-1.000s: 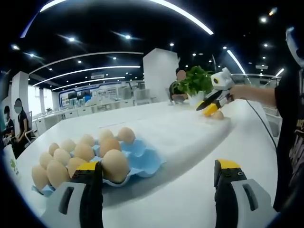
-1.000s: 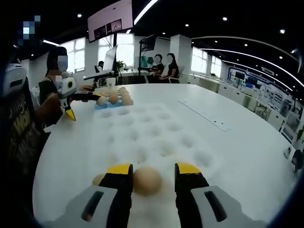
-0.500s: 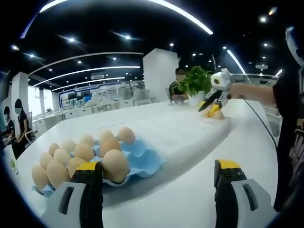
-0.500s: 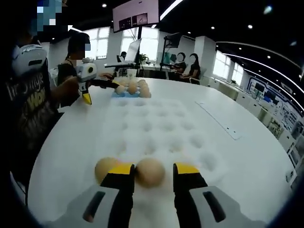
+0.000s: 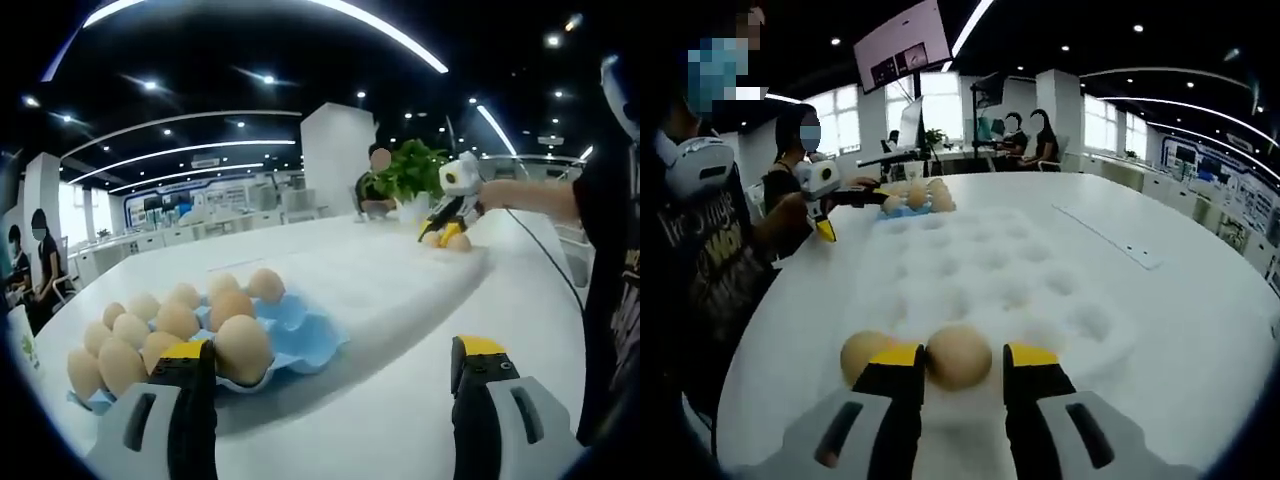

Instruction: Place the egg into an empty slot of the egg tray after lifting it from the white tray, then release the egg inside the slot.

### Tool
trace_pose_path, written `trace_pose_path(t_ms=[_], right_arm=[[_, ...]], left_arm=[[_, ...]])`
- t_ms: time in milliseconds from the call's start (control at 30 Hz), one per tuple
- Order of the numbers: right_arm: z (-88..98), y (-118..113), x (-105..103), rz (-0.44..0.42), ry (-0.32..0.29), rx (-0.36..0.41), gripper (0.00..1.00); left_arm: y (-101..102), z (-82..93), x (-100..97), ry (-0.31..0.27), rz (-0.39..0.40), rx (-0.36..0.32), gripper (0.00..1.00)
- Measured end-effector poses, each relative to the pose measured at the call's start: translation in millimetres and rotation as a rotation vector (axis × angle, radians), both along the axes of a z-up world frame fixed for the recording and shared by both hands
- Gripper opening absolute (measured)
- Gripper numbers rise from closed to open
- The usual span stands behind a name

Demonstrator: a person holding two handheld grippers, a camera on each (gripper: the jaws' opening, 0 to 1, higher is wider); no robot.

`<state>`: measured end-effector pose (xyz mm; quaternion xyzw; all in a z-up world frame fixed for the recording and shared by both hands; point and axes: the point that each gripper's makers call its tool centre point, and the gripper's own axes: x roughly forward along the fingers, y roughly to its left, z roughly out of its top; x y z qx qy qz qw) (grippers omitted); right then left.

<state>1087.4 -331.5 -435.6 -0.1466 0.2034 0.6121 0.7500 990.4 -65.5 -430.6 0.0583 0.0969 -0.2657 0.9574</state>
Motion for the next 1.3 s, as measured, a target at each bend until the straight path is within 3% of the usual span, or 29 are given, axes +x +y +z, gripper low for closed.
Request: trace_pose_path(t_ms=[200, 267, 300, 1100, 1300], right_arm=[[0.8, 3, -3, -0.003, -0.015, -0.006, 0.31], [1.6, 4, -6, 0.01, -0.03, -0.011, 0.28], [3.4, 6, -7, 0.027, -0.067, -0.018, 0.28], [7.1, 2, -4, -0.024, -0.023, 0.072, 0.27], [20.1, 4, -3, -0.043, -0.008, 0.113, 0.27]], left_arm=[[0, 0.4, 0.1, -0.004, 0.003, 0.002, 1.0], [0, 0.1, 0.2, -0.004, 0.004, 0.005, 1.0], [0, 0.1, 0.3, -0.004, 0.003, 0.006, 1.0], [-1, 0.1, 0.9, -0.005, 0.005, 0.008, 1.0], [-1, 0.9, 0.4, -0.007, 0.0, -0.002, 1.0]])
